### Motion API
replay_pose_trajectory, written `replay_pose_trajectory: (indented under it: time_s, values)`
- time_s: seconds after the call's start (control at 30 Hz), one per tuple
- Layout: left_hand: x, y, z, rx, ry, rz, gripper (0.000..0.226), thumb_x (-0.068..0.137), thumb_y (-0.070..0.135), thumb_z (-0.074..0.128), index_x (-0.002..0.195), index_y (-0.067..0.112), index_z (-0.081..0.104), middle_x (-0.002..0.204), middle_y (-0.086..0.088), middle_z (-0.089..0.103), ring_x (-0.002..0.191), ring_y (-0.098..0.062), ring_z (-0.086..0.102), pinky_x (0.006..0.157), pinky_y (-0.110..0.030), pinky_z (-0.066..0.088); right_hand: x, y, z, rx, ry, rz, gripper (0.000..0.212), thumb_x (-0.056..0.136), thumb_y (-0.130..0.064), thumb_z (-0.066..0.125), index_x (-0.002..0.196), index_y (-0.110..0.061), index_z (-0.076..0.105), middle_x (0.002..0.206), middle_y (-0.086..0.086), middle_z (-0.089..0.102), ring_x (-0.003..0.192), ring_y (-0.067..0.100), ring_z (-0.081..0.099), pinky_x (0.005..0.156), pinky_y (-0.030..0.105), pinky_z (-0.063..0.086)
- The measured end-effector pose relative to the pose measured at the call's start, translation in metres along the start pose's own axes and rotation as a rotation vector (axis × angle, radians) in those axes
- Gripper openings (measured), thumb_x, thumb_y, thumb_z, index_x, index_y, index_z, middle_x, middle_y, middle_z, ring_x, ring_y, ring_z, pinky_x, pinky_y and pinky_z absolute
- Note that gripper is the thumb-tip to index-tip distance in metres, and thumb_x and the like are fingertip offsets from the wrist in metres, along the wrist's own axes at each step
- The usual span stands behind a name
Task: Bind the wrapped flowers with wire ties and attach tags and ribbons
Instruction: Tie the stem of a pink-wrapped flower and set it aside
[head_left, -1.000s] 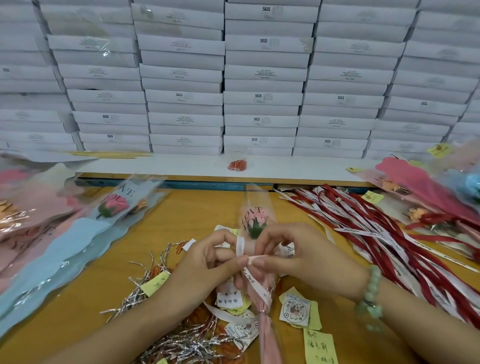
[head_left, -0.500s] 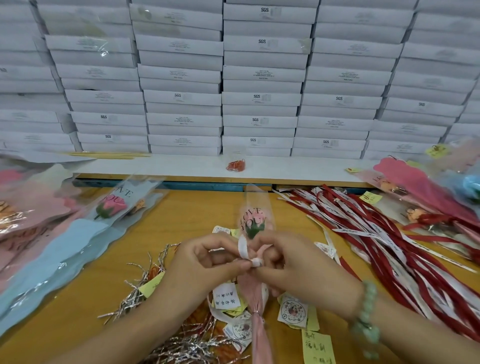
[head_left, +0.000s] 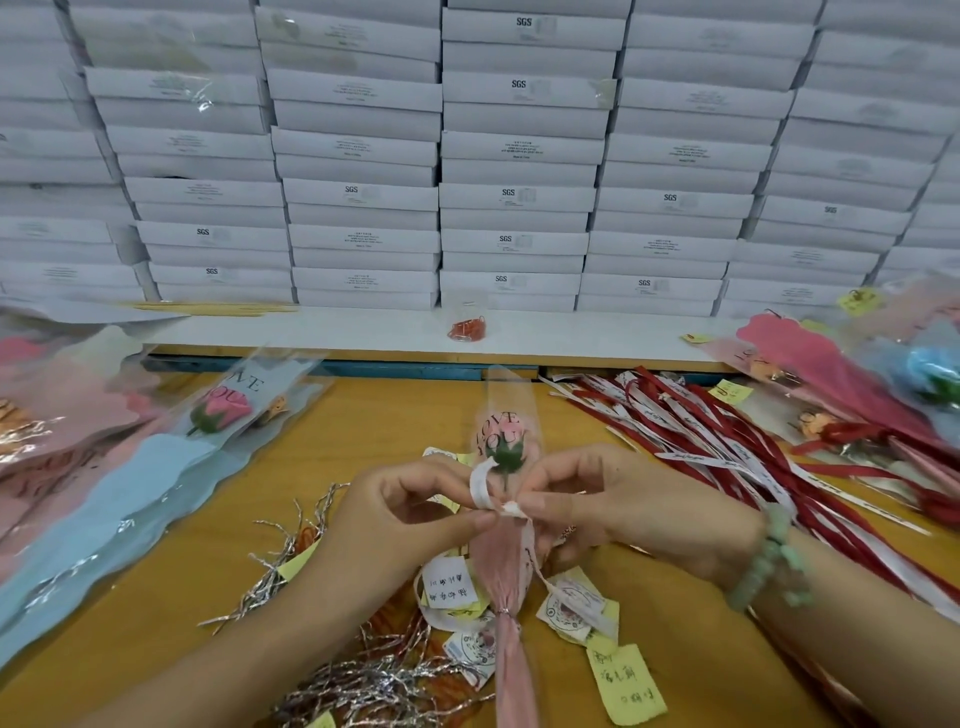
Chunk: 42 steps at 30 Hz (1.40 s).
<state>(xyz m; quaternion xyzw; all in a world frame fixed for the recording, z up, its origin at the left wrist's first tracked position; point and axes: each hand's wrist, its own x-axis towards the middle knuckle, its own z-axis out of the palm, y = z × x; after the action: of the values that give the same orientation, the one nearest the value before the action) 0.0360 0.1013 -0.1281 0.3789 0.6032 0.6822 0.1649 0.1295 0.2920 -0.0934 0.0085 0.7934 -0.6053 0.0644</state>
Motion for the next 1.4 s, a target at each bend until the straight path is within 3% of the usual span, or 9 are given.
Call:
replay_pose_trajectory:
  time_s: [0.13,0.3,0.4,0.5,0.73,1.07,1.2,1.3,1.4]
  values:
    - [0.000,0.002,-0.001,0.023,-0.039,-0.002,0.007,0.063,0.008,0.080,0.070,0.008,0.077,0.087,-0.007,0.075,0.082,-0.018,0.071,0.073,-0.023,0.057,-0.011,0.010,0.000,-0.044,0.125,-0.051,0.012,0.078,-0.029,0.073,0.082,-0.017,0.072,0.076,-0.005,0.068,0.069,0.004,0.061,0.061,0.017,0.050]
    - [-0.003,0.004,-0.008,0.048,-0.075,-0.047,0.009,0.061,0.014,0.082,0.068,0.011,0.077,0.091,-0.006,0.075,0.086,-0.021,0.071,0.077,-0.028,0.058,-0.024,0.025,-0.004,0.056,0.263,-0.079,0.022,0.084,-0.033,0.063,0.087,-0.011,0.067,0.085,0.005,0.071,0.086,0.016,0.067,0.089,0.031,0.055]
    - [-0.006,0.009,-0.019,0.152,-0.106,-0.107,0.016,0.062,0.020,0.086,0.070,0.011,0.076,0.093,-0.004,0.073,0.082,-0.027,0.065,0.074,-0.038,0.053,-0.037,0.029,-0.010,0.025,0.315,-0.114,0.026,0.084,-0.039,0.060,0.084,-0.013,0.062,0.064,0.002,0.057,0.071,0.014,0.063,0.082,0.024,0.052]
    - [-0.011,0.011,-0.030,0.251,-0.124,-0.129,0.022,0.061,0.028,0.092,0.069,0.014,0.076,0.091,-0.003,0.071,0.077,-0.026,0.059,0.071,-0.037,0.045,-0.048,0.034,-0.017,-0.202,0.373,-0.188,0.025,0.085,-0.044,0.060,0.079,-0.020,0.061,0.058,-0.003,0.044,0.055,0.010,0.043,0.060,0.019,0.040]
    - [-0.015,0.021,-0.053,0.453,-0.378,-0.188,0.021,0.063,0.048,0.083,0.068,0.028,0.076,0.091,0.006,0.068,0.075,-0.011,0.056,0.068,-0.024,0.043,-0.064,0.049,-0.026,-0.845,0.314,-0.085,0.023,0.087,-0.056,0.053,0.079,-0.035,0.059,0.064,-0.009,0.054,0.062,0.009,0.049,0.061,0.026,0.040]
    - [-0.011,0.022,-0.064,0.527,-0.562,-0.298,0.008,0.075,0.023,0.083,0.070,0.023,0.077,0.084,0.013,0.065,0.072,0.002,0.057,0.064,-0.008,0.039,-0.068,0.042,-0.029,-1.397,0.374,0.062,0.022,0.089,-0.043,0.037,0.075,-0.028,0.043,0.072,-0.011,0.053,0.067,0.006,0.048,0.061,0.021,0.040]
    - [-0.012,0.023,-0.066,0.565,-0.420,-0.335,0.034,0.062,0.054,0.083,0.086,0.032,0.072,0.086,0.009,0.067,0.071,-0.002,0.057,0.063,-0.015,0.042,-0.067,0.036,-0.024,-1.384,0.439,-0.014,0.018,0.092,-0.056,0.037,0.090,-0.040,0.043,0.087,-0.022,0.048,0.079,-0.004,0.046,0.057,0.014,0.037]
    - [-0.011,0.023,-0.065,0.626,-0.205,-0.187,0.043,0.059,0.066,0.076,0.092,0.042,0.062,0.087,0.008,0.065,0.062,-0.003,0.054,0.060,-0.017,0.042,-0.064,0.027,-0.014,-1.317,0.433,-0.115,0.016,0.093,-0.055,0.038,0.101,-0.044,0.045,0.099,-0.026,0.047,0.087,-0.006,0.046,0.062,0.011,0.039]
    - [-0.017,0.028,-0.055,0.679,-0.301,0.013,0.033,0.074,0.061,0.071,0.095,0.037,0.063,0.092,0.004,0.063,0.059,-0.007,0.051,0.056,-0.015,0.039,-0.056,0.019,0.000,-1.247,0.282,-0.179,0.024,0.093,-0.057,0.038,0.108,-0.043,0.049,0.104,-0.027,0.047,0.091,-0.009,0.042,0.070,0.010,0.038]
